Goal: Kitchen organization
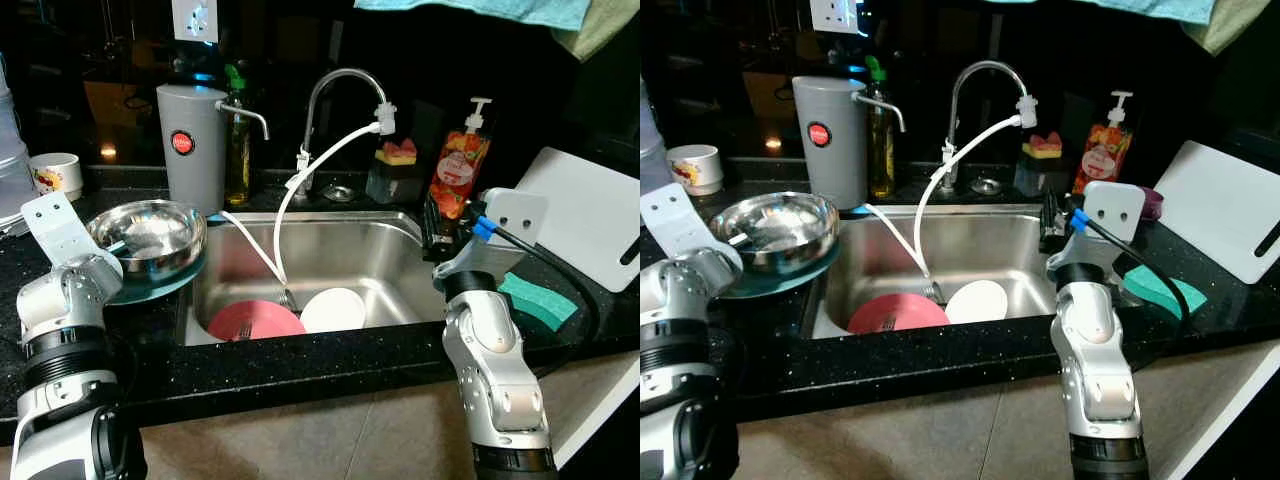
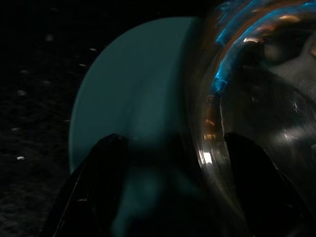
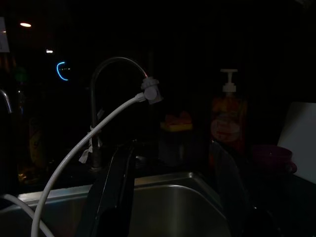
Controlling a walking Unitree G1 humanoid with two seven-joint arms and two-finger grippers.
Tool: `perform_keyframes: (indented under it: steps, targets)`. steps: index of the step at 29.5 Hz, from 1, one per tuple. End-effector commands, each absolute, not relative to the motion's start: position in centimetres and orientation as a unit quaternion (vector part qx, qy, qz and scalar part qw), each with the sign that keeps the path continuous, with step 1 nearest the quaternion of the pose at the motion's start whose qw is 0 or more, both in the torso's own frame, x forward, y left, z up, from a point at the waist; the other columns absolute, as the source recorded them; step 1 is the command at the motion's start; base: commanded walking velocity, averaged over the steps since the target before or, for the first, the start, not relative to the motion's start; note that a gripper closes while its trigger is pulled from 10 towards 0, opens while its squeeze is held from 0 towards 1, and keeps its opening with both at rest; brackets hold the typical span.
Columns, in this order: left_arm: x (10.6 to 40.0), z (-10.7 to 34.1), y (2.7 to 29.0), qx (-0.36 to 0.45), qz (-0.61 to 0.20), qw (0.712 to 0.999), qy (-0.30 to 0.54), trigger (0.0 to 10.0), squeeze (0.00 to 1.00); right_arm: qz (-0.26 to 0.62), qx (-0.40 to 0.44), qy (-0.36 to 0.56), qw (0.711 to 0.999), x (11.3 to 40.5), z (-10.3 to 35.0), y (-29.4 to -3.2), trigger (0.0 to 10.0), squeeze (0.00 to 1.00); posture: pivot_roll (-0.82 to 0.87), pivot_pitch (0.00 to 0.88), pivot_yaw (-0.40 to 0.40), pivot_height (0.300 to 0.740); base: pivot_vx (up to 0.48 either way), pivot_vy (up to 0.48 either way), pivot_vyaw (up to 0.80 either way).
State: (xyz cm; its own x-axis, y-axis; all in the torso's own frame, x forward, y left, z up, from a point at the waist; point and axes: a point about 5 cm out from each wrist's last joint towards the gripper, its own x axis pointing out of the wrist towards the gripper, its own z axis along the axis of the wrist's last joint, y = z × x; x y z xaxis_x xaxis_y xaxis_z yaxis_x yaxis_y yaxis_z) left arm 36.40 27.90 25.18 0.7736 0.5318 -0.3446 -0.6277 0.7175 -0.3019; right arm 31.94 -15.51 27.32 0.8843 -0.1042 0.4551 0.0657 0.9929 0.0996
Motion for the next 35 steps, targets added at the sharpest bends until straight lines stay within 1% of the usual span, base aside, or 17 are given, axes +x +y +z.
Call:
perform_keyframes:
  steps: [1,5,9,10,16,21,22,23,25,26,28,29,31,32,33,34,35]
  targets:
    - [36.4,24.5,28.0,-0.199,0.325,0.915,0.131,0.0,0.0,-0.048,0.042,-0.233,0.97,31.8,27.2,-15.8,10.0,0.0,0.08,0.036,-0.119,0.74,0.0,0.0,0.0]
    - [36.3,25.7,28.2,-0.161,0.337,0.923,0.096,0.0,0.0,-0.049,0.041,-0.234,0.97,31.8,27.3,-15.9,10.0,0.0,0.08,0.034,-0.118,0.74,0.0,0.0,0.0]
    - [36.3,26.1,28.1,-0.151,0.339,0.925,0.08,0.0,0.0,-0.049,0.04,-0.235,0.97,31.8,27.3,-16.0,10.0,0.0,0.08,0.028,-0.119,0.74,0.0,0.0,0.0]
    - [36.3,26.9,28.2,-0.132,0.344,0.928,0.054,0.0,0.0,-0.048,0.04,-0.236,0.97,31.9,27.4,-15.9,10.0,0.0,0.08,0.022,-0.119,0.74,0.0,0.0,0.0]
    - [36.0,28.3,28.3,-0.092,0.351,0.932,0.006,0.0,0.0,-0.046,0.041,-0.238,0.969,31.9,27.5,-15.8,10.0,0.0,0.08,0.016,-0.118,0.74,0.0,0.0,0.0]
    - [35.8,30.4,27.7,-0.056,0.335,0.939,-0.056,0.0,0.0,-0.047,0.042,-0.239,0.969,31.9,27.5,-15.8,10.0,0.0,0.08,0.017,-0.119,0.74,0.0,0.0,0.0]
    - [35.8,31.1,27.3,-0.048,0.326,0.941,-0.076,10.0,0.0,-0.047,0.044,-0.238,0.969,32.0,27.5,-15.8,10.0,0.0,0.08,0.017,-0.119,0.74,0.0,0.0,0.0]
    - [35.8,31.1,27.3,-0.048,0.326,0.941,-0.076,10.0,0.0,-0.047,0.044,-0.238,0.969,32.0,27.5,-15.8,10.0,0.0,0.08,0.017,-0.119,0.74,0.0,0.0,0.0]
    - [35.6,32.3,26.6,-0.032,0.311,0.943,-0.116,10.0,0.0,-0.047,0.045,-0.238,0.969,31.9,27.5,-15.8,10.0,0.0,0.08,0.02,-0.121,0.74,0.0,0.0,0.0]
    - [35.6,32.3,26.6,-0.032,0.311,0.943,-0.116,10.0,0.0,-0.047,0.045,-0.238,0.969,31.9,27.5,-15.8,10.0,0.0,0.08,0.02,-0.121,0.74,0.0,0.0,0.0]
    - [35.4,33.6,25.6,-0.012,0.283,0.945,-0.164,10.0,0.0,-0.047,0.046,-0.238,0.969,32.0,27.6,-15.8,10.0,0.0,0.09,0.022,-0.12,0.74,0.0,0.0,0.0]
    - [35.4,33.6,25.6,-0.012,0.283,0.945,-0.164,10.0,0.0,-0.047,0.046,-0.238,0.969,32.0,27.6,-15.8,10.0,0.0,0.09,0.022,-0.12,0.74,0.0,0.0,0.0]
    - [35.1,34.9,23.5,0.012,0.209,0.952,-0.223,10.0,0.0,-0.047,0.048,-0.241,0.968,32.0,27.7,-15.8,10.0,0.0,0.09,0.023,-0.119,0.74,0.0,0.0,0.0]
    - [35.1,34.9,23.5,0.012,0.209,0.952,-0.223,10.0,0.0,-0.047,0.048,-0.241,0.968,32.0,27.7,-15.8,10.0,0.0,0.09,0.023,-0.119,0.74,0.0,0.0,0.0]
    - [34.9,35.3,22.5,0.025,0.172,0.954,-0.243,10.0,0.0,-0.046,0.052,-0.244,0.967,32.0,27.8,-15.8,10.0,0.0,0.09,0.023,-0.119,0.74,0.0,0.0,0.0]
    - [34.9,35.3,22.5,0.025,0.172,0.954,-0.243,10.0,0.0,-0.046,0.052,-0.244,0.967,32.0,27.8,-15.8,10.0,0.0,0.09,0.023,-0.119,0.74,0.0,0.0,0.0]
    - [34.7,35.5,21.7,0.038,0.145,0.955,-0.257,10.0,0.0,-0.044,0.057,-0.247,0.966,32.0,27.9,-15.9,10.0,0.0,0.09,0.023,-0.119,0.74,0.0,0.0,0.0]
